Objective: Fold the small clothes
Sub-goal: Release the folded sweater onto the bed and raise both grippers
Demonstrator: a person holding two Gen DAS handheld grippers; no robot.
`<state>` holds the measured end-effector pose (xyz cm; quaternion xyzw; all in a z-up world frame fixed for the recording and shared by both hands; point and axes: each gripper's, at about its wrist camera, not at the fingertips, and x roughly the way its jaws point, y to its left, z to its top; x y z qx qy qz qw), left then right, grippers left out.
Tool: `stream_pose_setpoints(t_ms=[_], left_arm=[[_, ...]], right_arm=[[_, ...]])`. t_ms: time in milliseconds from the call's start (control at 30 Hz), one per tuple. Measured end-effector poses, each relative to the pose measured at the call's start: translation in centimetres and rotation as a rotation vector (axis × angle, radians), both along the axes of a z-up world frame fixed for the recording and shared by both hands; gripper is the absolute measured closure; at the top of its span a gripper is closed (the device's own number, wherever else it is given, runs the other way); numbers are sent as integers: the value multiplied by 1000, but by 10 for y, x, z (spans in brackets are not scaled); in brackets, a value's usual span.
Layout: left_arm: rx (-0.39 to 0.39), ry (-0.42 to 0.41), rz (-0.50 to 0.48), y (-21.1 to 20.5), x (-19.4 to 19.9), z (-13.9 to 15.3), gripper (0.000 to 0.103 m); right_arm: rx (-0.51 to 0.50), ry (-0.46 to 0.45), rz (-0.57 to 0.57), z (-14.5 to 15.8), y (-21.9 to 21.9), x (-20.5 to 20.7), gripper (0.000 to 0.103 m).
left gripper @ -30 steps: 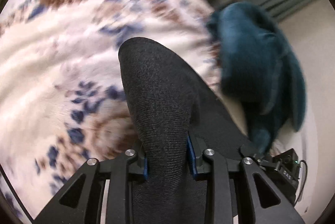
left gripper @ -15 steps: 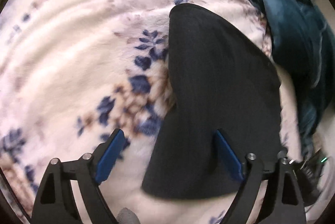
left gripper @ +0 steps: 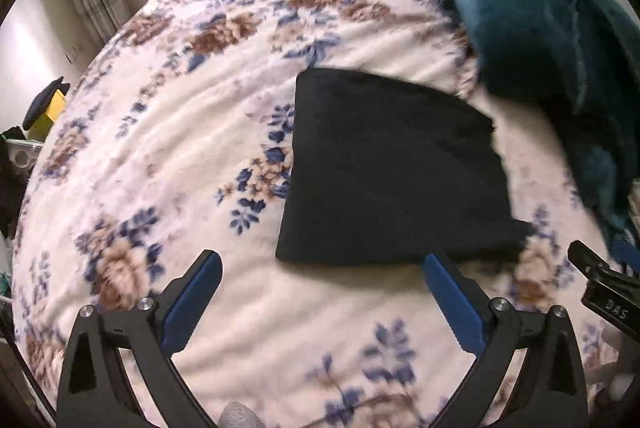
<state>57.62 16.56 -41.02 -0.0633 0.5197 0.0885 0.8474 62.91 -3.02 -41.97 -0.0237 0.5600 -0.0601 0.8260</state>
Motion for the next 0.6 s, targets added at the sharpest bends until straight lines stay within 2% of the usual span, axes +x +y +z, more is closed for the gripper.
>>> stream_pose_setpoints(t_ms=[200, 267, 300, 600], left_arm=[[37, -73, -1, -32, -53, 93, 0], [48, -97, -6, -40, -71, 120, 0], [56, -113, -6, -45, -84, 140, 0], [31, -220, -21, -89, -179, 270, 0]], right_arm=[[-31, -87, 8, 104, -7, -47, 0], [-37, -125, 15, 151, -11, -75, 0], [-39, -141, 16, 164, -13, -85, 0], [-1, -287, 55, 349, -38, -207, 0]])
